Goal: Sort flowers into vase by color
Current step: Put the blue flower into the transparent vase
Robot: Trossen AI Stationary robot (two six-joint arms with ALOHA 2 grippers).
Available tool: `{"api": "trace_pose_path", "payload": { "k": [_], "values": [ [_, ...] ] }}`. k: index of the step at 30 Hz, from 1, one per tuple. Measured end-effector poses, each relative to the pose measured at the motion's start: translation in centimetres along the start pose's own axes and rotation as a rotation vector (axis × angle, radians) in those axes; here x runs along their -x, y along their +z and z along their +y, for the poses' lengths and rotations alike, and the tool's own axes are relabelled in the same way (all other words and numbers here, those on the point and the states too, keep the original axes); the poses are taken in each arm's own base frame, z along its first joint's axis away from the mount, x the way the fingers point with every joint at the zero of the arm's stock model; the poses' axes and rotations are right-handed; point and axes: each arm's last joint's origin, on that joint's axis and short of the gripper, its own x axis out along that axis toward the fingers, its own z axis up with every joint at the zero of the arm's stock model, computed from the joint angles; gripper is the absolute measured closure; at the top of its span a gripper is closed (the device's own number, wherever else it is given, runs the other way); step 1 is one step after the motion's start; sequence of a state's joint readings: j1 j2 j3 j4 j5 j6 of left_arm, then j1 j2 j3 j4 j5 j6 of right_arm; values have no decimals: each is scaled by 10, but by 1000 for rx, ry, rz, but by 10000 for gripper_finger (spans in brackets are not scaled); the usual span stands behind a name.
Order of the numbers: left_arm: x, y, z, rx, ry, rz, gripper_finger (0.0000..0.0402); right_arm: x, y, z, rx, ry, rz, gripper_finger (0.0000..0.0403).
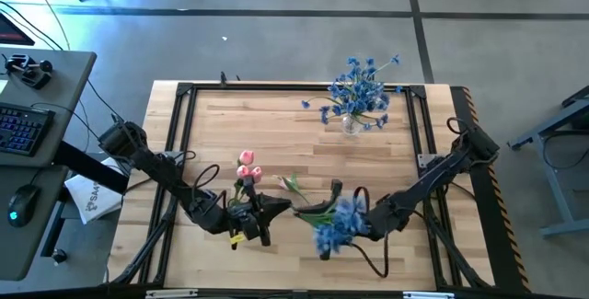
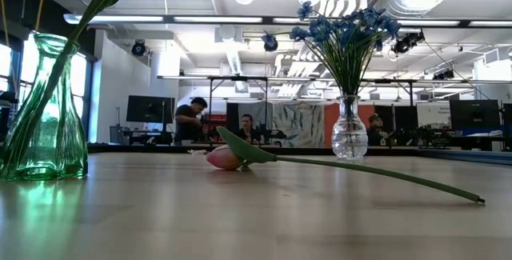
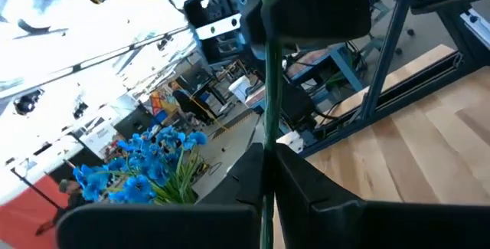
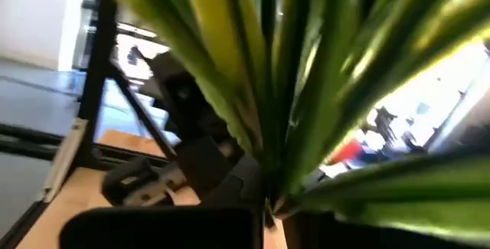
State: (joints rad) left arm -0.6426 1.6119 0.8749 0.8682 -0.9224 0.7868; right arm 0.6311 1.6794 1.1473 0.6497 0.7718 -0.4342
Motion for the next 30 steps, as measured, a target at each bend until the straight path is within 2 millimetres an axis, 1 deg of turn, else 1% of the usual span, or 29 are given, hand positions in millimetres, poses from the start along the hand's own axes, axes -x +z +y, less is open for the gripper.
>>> {"api": "trace_pose_path", "payload": {
  "k": [3,6,9,11,14,17,19,22,26,28,30],
  "values": [
    [0,0,1,33,13,6,368,8,2,-1,-68,-125,71,390],
    [3,3,0,63,4,-2,334,20,5,-8,-127,-206,157,398],
    [7,8,0,123,-20,-33,306,33,1,-19,-215,-187,257,398],
    [9,16,0,154,-40,-64,292,40,-4,-31,-289,-148,343,399],
    [12,32,1,193,-73,-124,283,49,-22,-52,-353,-184,517,400],
    [19,49,2,230,-100,-176,281,58,-41,-77,-387,-314,687,400],
    [25,61,3,233,-112,-206,280,64,-53,-92,-390,-387,777,400],
    [41,77,3,188,-135,-237,280,79,-77,-108,-406,-391,905,401],
    [69,96,11,116,-166,-210,280,103,-104,-127,-525,-372,892,402],
    [83,99,16,60,-204,-174,280,117,-114,-136,-567,-377,838,402],
    [94,96,21,45,-228,-113,280,128,-117,-149,-595,-433,728,402]
  ]
}}
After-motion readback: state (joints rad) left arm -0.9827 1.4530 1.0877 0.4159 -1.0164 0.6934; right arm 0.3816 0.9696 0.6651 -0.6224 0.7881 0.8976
